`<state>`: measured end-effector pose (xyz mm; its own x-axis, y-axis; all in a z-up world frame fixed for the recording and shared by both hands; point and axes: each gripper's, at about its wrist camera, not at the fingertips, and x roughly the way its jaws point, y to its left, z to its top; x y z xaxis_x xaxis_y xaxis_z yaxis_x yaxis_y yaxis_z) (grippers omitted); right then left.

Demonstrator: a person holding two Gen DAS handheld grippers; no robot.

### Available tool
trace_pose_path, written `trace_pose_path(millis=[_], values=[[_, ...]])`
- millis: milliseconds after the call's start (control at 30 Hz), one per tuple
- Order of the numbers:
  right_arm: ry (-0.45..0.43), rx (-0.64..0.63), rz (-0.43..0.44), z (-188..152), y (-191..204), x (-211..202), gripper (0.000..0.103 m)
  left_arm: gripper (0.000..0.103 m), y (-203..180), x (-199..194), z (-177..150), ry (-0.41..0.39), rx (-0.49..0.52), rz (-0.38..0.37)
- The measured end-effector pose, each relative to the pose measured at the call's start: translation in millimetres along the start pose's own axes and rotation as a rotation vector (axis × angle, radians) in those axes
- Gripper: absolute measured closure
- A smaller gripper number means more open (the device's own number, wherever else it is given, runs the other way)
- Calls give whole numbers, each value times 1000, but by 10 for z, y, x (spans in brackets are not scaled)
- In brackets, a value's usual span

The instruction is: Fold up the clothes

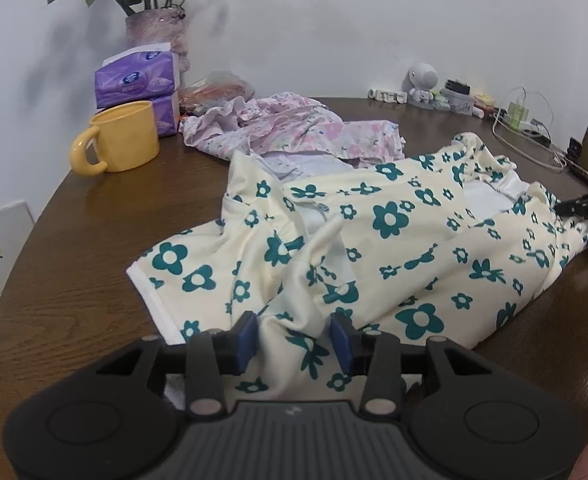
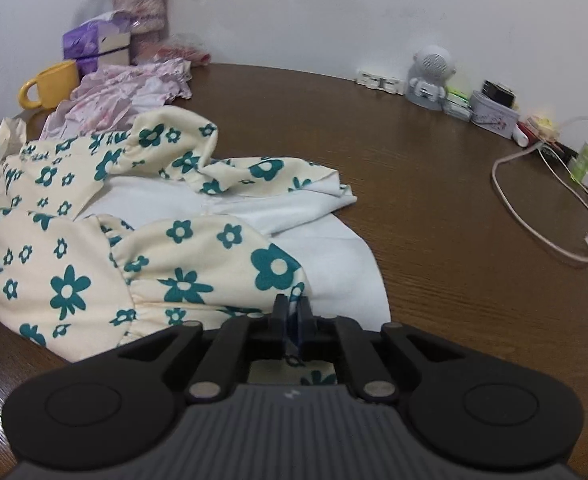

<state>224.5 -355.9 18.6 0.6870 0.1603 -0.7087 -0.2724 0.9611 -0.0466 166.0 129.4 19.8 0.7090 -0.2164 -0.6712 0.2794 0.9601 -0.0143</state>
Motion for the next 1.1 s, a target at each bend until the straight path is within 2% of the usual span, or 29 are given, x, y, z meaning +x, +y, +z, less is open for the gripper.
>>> trace_pose_path(millis=[33,67,100,167,233,267,333,367,400,467,533,600,733,767,833,867,900,967,1033,1100], values=[[-9,18,-1,-8,-19,-23,90,56,6,-25,2,-10,-8,2],[-20,44,1,3,-58,-82,83,47,13,-51,4,-20,-16,5],[-31,69,2,13,-95,-141,81,40,25,-110,15,-39,-22,10],[-68,86,-16,45,-113,-299,81,34,48,-229,37,-77,-35,22],[-116,79,6,87,-21,-459,81,32,42,-349,79,-126,-45,25],[-140,68,28,111,53,-532,81,31,21,-384,107,-145,-44,3],[-171,3,110,164,352,-574,80,34,-94,-380,159,-158,-18,-81],[-186,-31,152,191,506,-590,79,39,-189,-324,182,-143,14,-121],[-190,-77,199,218,704,-555,79,54,-284,-268,205,-127,46,-160],[-181,-165,273,266,1073,-448,79,63,-465,-119,232,-85,102,-211],[-166,-245,327,302,1401,-322,79,63,-520,-1,226,-52,118,-217],[-142,-299,341,306,1618,-193,79,63,-465,59,206,-37,105,-209],[-66,-286,291,274,1619,72,79,63,-354,179,167,-8,78,-193],[-53,-263,305,282,1568,93,79,62,-327,208,159,-1,71,-190],[-27,-216,331,301,1465,128,79,52,-277,175,208,-15,48,-242],[-44,-204,338,346,1406,80,76,44,-250,158,235,-23,36,-267],[-83,-192,326,435,1325,1,73,33,-194,120,320,-45,30,-259],[-147,-182,276,617,1164,-116,49,22,-83,44,489,-88,17,-241],[-163,-212,191,845,1052,-120,45,18,30,-29,660,-130,5,-222],[-135,-252,142,1064,980,-31,44,17,176,81,867,-108,14,-138]])
